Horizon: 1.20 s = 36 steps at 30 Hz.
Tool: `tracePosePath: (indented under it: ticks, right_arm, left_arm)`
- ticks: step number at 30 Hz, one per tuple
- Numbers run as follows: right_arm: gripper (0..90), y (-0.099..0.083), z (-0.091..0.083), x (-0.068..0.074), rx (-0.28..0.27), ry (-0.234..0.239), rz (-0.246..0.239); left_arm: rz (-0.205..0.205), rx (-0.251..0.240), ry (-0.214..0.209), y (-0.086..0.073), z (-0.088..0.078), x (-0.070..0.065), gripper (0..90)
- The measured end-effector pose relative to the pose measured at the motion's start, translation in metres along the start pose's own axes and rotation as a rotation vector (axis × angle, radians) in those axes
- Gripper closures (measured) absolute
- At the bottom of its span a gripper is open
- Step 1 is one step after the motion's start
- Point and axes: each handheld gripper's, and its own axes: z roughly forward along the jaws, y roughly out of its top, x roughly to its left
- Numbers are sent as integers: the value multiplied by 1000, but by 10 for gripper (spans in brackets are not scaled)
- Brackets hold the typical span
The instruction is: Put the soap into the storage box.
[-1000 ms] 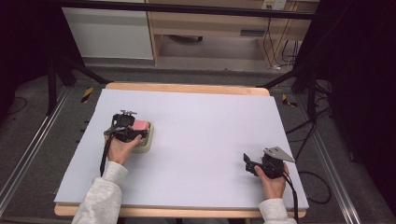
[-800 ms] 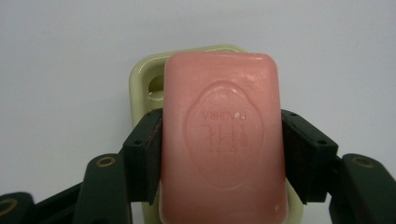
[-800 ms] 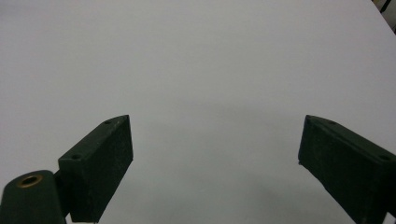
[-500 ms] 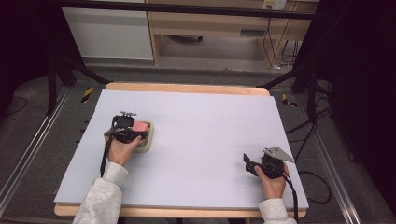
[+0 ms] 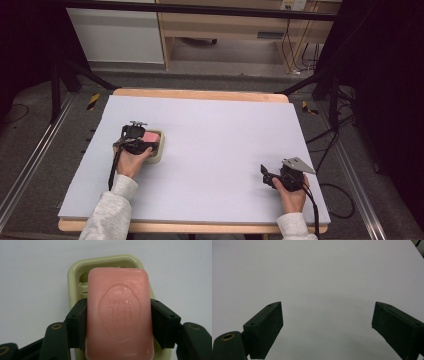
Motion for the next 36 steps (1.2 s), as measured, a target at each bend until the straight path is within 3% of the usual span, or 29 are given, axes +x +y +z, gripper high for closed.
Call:
tracePosePath:
  ticks: [20, 23, 27, 36]
  right_arm:
    - [103, 0, 0, 0, -3, -1, -1]
    - [103, 0, 0, 0, -4, 1, 0]
    - [103, 0, 0, 0, -4, 2, 1]
    - [102, 1, -1, 0, -9, -2, 5]
  left_arm:
    - [17, -4, 16, -2, 1, -3, 362]
    - [22, -31, 7, -1, -3, -3, 306]
    - [37, -55, 4, -1, -12, -3, 292]
    - [73, -133, -50, -7, -31, -6, 260]
